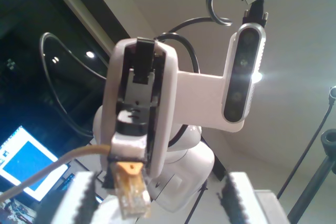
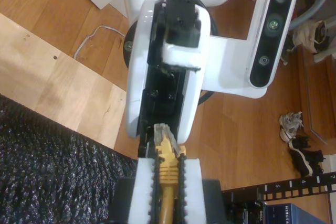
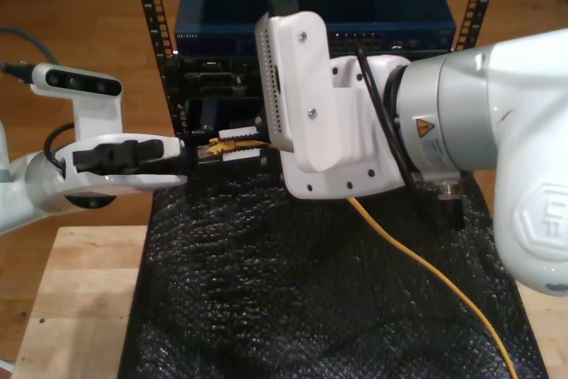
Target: Grab the cable and plug it in
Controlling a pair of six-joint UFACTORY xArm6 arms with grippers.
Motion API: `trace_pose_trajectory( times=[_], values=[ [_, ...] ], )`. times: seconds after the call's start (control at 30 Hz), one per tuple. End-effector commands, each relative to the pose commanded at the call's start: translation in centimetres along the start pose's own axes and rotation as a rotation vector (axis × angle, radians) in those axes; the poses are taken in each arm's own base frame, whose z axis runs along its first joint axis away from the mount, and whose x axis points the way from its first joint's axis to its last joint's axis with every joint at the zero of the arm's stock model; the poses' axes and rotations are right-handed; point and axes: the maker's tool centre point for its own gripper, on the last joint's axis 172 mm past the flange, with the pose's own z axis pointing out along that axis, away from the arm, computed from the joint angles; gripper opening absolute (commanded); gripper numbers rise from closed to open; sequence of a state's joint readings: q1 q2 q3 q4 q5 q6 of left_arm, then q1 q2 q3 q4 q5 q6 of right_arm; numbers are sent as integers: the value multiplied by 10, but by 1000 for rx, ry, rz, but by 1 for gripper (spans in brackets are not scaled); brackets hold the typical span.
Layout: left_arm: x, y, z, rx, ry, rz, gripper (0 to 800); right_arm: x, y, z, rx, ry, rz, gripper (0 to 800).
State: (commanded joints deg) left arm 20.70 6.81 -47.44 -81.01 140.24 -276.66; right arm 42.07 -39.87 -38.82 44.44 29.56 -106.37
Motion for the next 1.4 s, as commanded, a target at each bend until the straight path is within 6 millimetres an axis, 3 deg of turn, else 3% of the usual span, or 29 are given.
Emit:
trace_pose_trajectory(
  times=[0.4,0.57,0.7,1.07,1.3,1.4],
  values=[
    [0,-1,0,5,0,-3,607,1,2,-1,-4,2,15,1],
    [1,-4,-2,19,5,6,783,1,4,-2,-9,1,21,1],
    [4,-21,-9,92,18,14,792,-2,8,-2,-15,0,35,1],
    [13,-34,-4,254,-46,149,795,-43,29,-11,-65,-55,133,0],
    [23,-39,-22,382,-101,190,797,-99,37,-18,-89,-137,256,0],
    [20,-44,-27,451,-175,196,797,-114,29,-12,-70,-158,280,0]
  ],
)
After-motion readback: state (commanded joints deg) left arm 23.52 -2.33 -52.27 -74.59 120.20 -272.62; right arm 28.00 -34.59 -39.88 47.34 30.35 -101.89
